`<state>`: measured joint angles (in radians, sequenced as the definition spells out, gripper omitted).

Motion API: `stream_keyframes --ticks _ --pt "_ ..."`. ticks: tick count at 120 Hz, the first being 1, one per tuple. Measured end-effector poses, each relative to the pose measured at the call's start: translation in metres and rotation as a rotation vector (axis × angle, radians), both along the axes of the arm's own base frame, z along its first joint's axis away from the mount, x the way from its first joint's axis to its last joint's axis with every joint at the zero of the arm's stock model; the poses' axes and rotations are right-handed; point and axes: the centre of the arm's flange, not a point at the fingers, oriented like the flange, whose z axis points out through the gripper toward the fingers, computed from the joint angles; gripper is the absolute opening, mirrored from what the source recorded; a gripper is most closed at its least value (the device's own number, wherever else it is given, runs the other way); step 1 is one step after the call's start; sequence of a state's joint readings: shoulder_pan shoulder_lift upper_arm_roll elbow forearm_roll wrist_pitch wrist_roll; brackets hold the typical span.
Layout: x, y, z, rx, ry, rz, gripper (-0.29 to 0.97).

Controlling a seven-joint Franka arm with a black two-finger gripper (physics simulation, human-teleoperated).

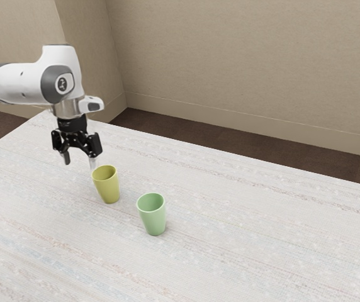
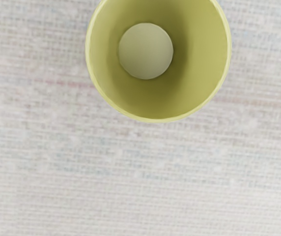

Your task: Place the left cup onto the right cup

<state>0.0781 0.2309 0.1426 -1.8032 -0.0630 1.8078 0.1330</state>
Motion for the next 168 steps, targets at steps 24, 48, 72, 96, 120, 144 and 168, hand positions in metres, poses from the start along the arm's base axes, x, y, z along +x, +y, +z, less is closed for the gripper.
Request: stream_keyframes --ticks 24,48,72,96,120,144,168 --pt "0.007 0.003 -0.015 0.003 -0.014 -0.002 0.68" --pt "0.015 0.010 -0.022 0.015 -0.050 -0.004 0.68" --pt "0.021 0.011 -0.033 0.020 -0.066 -0.022 0.68" --pt "0.026 0.015 -0.037 0.024 -0.080 -0.031 0.68" --pt "0.031 0.022 -0.041 0.028 -0.087 -0.034 0.68" --pt "0.042 0.030 -0.047 0.027 -0.100 -0.036 0.68" --pt "0.051 0.032 -0.052 0.025 -0.107 -0.042 0.68"
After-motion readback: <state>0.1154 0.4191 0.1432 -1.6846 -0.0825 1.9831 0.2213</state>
